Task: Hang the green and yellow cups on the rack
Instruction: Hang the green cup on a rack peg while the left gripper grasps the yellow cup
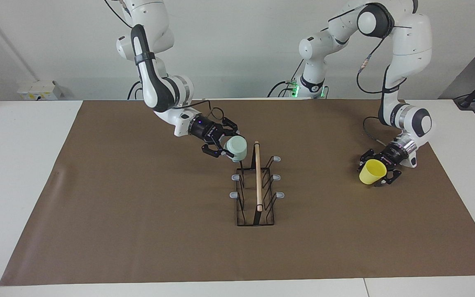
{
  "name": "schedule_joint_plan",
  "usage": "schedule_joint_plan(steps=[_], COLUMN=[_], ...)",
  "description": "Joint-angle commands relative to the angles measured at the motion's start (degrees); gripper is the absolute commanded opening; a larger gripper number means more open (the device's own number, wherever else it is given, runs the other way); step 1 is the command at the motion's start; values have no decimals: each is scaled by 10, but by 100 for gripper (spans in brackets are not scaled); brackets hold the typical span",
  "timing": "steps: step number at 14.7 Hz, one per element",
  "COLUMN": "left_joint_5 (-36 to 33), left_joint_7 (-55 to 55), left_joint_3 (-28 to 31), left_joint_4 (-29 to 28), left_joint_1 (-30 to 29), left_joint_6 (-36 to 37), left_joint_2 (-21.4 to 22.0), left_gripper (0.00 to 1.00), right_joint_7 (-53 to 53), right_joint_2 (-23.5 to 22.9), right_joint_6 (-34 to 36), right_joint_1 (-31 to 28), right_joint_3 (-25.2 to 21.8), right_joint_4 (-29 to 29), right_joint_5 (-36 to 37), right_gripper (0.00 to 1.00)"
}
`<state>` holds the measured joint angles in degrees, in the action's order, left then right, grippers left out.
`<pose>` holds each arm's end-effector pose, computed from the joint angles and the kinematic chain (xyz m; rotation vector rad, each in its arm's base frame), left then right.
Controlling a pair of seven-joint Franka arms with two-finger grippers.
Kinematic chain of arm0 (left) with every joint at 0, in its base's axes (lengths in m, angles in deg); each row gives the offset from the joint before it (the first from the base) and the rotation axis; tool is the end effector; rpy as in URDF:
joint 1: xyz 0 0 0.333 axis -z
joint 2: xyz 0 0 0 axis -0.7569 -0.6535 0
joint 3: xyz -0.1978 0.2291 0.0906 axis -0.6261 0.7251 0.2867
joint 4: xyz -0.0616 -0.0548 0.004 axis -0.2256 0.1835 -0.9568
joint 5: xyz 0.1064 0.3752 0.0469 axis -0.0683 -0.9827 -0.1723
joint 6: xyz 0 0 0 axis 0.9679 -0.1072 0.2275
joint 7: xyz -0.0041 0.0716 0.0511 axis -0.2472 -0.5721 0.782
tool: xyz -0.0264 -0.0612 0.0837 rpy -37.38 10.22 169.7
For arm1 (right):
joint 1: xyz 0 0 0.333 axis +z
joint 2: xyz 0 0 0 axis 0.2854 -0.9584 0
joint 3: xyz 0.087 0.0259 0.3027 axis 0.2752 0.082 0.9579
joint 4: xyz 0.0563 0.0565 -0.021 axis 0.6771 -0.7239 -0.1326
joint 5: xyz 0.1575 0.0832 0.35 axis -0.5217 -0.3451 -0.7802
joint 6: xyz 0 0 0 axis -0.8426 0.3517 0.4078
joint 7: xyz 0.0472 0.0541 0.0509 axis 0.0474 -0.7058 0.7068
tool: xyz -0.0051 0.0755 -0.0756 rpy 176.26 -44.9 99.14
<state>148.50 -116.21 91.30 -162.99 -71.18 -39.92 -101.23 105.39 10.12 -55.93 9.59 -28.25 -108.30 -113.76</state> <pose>0.5341 0.1700 0.1988 1.0022 1.6162 -0.6895 0.4840 0.2529 0.3249 -1.6897 -0.6748 -1.4949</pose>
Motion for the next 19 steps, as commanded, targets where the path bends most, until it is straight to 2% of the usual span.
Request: schedule_joint_plan(steps=[1, 2, 3, 4, 15, 19], left_joint_5=[12, 12, 12, 12, 9, 3], left_joint_7=[-6, -7, -7, -7, -13, -13], left_joint_3=[5, 5, 5, 5, 10, 10], left_joint_4=[-18, -17, -16, -14, -5, -6], left_joint_1=[10, 10, 10, 10, 6, 16], left_joint_6=[-11, -11, -11, -11, -15, -24], left_joint_2=[19, 19, 19, 20, 49, 79], left_gripper=[36, 23, 13, 10, 7, 7], right_joint_7=[23, 23, 23, 23, 34, 65], right_joint_2=[-18, -13, -10, -6, -15, -40], right_joint_6=[7, 6, 6, 5, -1, 6], right_joint_1=[-2, -3, -3, -4, -9, 1], right_joint_3=[0, 0, 0, 0, 0, 0], right_joint_4=[-2, -2, -1, 2, 18, 18], right_joint_5=[-17, -16, -17, -17, -17, -55], right_gripper=[0, 0, 0, 0, 0, 0])
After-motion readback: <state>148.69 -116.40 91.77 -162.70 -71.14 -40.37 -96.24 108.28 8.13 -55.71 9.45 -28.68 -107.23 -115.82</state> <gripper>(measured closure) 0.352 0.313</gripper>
